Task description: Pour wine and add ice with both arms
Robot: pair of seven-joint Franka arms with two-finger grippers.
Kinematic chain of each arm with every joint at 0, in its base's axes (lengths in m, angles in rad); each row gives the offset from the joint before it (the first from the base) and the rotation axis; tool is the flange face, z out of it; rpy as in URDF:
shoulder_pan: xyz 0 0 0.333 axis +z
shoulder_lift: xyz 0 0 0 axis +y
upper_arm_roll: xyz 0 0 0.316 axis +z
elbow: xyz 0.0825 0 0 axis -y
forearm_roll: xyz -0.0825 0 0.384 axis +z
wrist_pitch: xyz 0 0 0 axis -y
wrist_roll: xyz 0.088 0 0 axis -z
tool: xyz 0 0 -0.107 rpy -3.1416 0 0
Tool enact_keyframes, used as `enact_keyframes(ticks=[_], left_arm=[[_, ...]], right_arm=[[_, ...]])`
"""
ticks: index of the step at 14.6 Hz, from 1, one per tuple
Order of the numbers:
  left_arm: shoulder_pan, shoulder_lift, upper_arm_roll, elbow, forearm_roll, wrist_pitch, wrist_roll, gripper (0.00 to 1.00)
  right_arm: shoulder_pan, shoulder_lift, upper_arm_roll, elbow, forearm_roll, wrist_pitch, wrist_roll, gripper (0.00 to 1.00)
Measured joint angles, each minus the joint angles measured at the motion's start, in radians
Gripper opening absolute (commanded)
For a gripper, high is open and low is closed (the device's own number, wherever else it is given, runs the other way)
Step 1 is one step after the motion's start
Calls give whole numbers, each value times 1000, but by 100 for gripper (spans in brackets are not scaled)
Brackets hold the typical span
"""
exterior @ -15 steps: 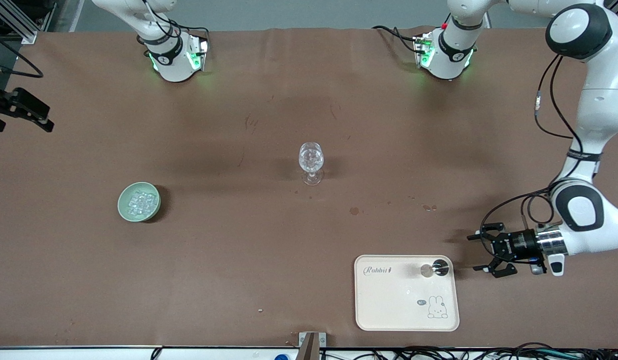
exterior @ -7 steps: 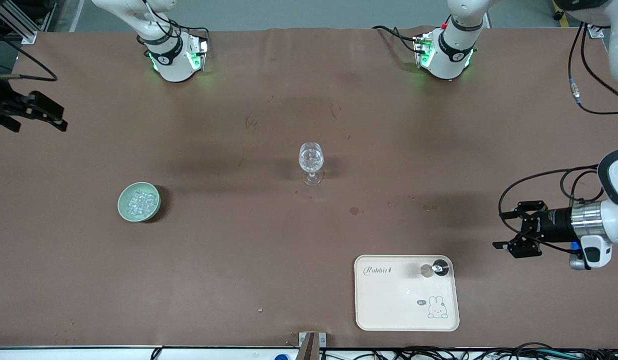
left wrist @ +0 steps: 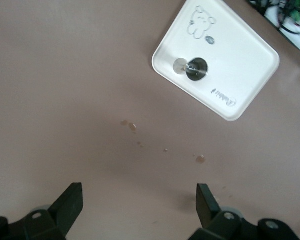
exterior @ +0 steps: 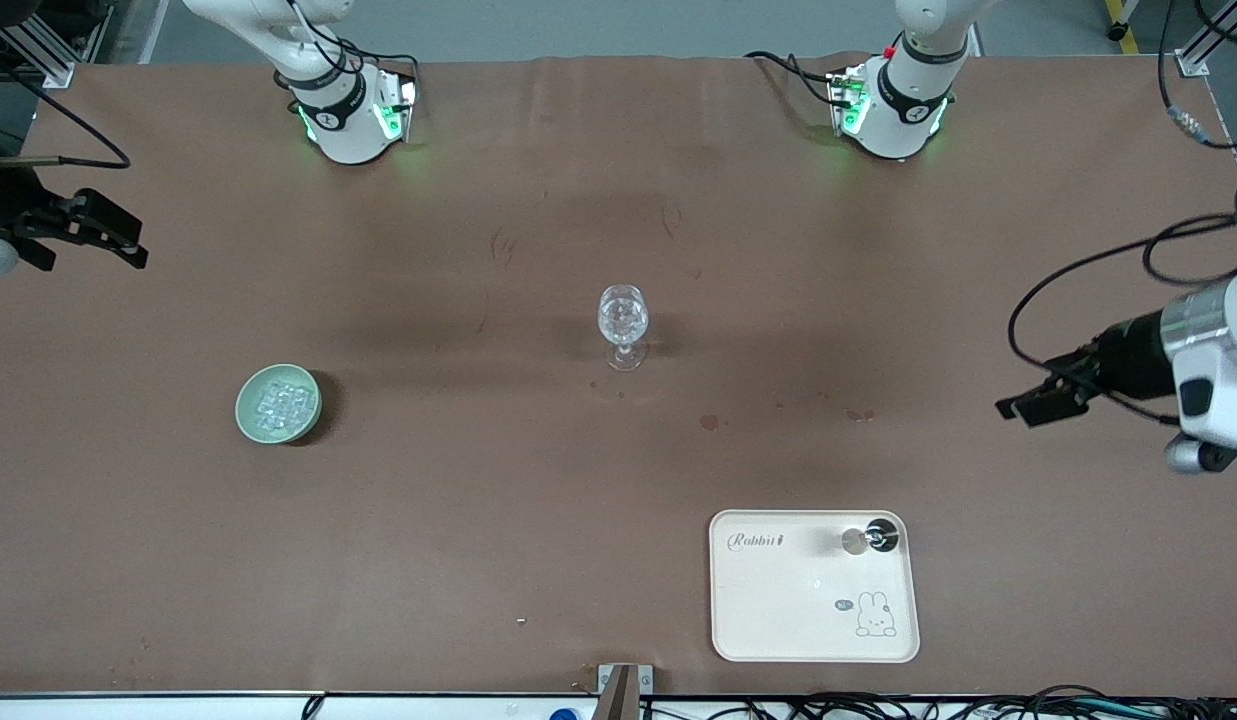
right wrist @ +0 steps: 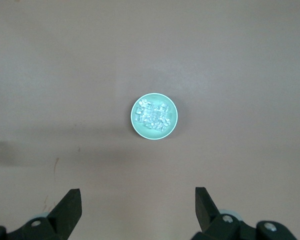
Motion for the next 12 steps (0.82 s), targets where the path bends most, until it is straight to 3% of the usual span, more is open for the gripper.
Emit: enact_keyframes(ticks=[4, 8, 9, 12], left_arm=[[-1, -177, -17, -2, 39, -79, 204, 100], [-27, -289, -1, -22, 43, -122, 393, 100], [-71, -315, 45, -37, 43, -126, 422, 100], [-304, -376, 278, -87, 38, -133, 448, 100]], right_arm=[[8, -2, -21, 6, 0, 0, 0, 100], [3, -2, -27, 10, 0, 1, 0, 100], [3, -2, -28, 11, 0, 1, 0, 100], [4, -2, -27, 15, 0, 2, 0, 100]])
